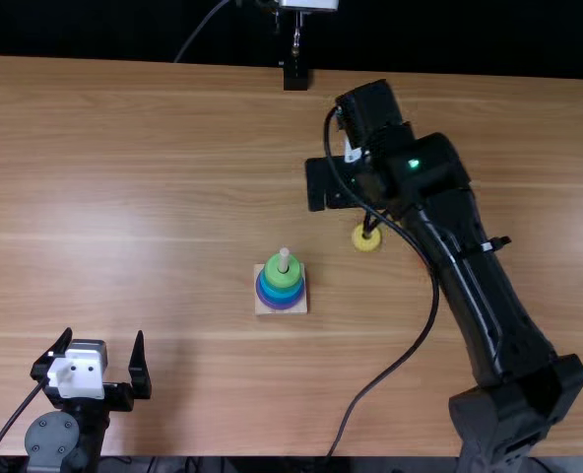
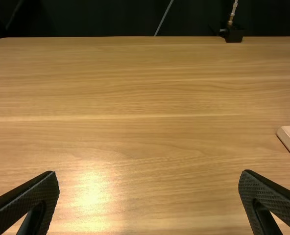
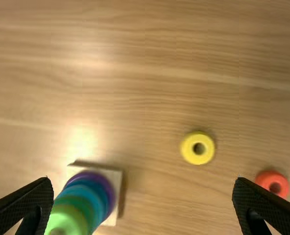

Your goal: Build the Hanoi tower: stack the rings onto the peg from bottom to top in this color order: purple, dark blue, light blue, dark green, light green, yellow, orange.

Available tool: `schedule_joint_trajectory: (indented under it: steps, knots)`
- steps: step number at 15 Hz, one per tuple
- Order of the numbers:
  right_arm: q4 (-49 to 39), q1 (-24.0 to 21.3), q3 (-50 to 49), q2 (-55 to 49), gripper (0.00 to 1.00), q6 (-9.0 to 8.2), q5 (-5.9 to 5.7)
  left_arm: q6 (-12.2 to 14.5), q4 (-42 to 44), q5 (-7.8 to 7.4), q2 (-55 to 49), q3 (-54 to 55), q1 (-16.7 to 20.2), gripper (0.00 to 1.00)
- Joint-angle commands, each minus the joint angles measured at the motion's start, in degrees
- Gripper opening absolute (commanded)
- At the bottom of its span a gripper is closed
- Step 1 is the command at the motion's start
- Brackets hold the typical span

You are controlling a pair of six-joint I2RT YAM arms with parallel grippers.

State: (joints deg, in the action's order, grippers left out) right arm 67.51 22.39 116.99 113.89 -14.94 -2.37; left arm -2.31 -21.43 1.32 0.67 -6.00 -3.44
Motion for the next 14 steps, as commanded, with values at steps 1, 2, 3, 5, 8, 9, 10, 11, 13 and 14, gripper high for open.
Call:
schedule_joint_trajectory:
  steps: [1,2,3,5,8,9,10,11,13,14]
  knots:
    - [0.1,-0.1,-3.4,0.7,1.00,-3.10,-0.27,0.2,-4.4,-0.27,-0.7,6.0,-0.6,1.00]
    - [0.1,-0.2,-5.4,0.9,1.00,-3.10,-0.37,0.2,-4.4,-0.27,-0.7,6.0,-0.6,1.00]
    - [-0.2,-0.7,-7.7,1.3,1.00,-2.99,-0.37,0.2,-4.4,-0.27,-0.7,6.0,-0.6,1.00]
    - [-0.7,-1.6,-11.0,1.8,1.00,-2.67,-0.37,0.2,-4.4,-0.27,-0.7,6.0,-0.6,1.00]
    - [-1.0,-2.3,-13.0,3.5,1.00,-2.36,-0.16,0.2,-4.4,-0.27,-0.7,6.0,-0.6,1.00]
    - [-1.0,-2.9,-13.1,4.4,1.00,-2.36,-0.05,0.2,-4.4,-0.27,-0.7,6.0,-0.6,1.00]
    - [-1.0,-3.3,-13.1,5.4,1.00,-2.15,-0.05,0.2,-4.4,-0.27,-0.7,6.0,-0.6,1.00]
    - [-1.0,-3.8,-13.0,6.3,1.00,-2.04,0.05,0.2,-4.4,-0.27,-0.7,6.0,-0.6,1.00]
    - [-1.1,-4.8,-12.9,8.3,1.00,-2.04,0.05,0.2,-4.4,-0.27,-0.7,6.0,-0.6,1.00]
    - [-1.0,-5.3,-13.0,9.2,1.00,-1.94,0.05,0.2,-4.4,-0.27,-0.7,6.0,-0.6,1.00]
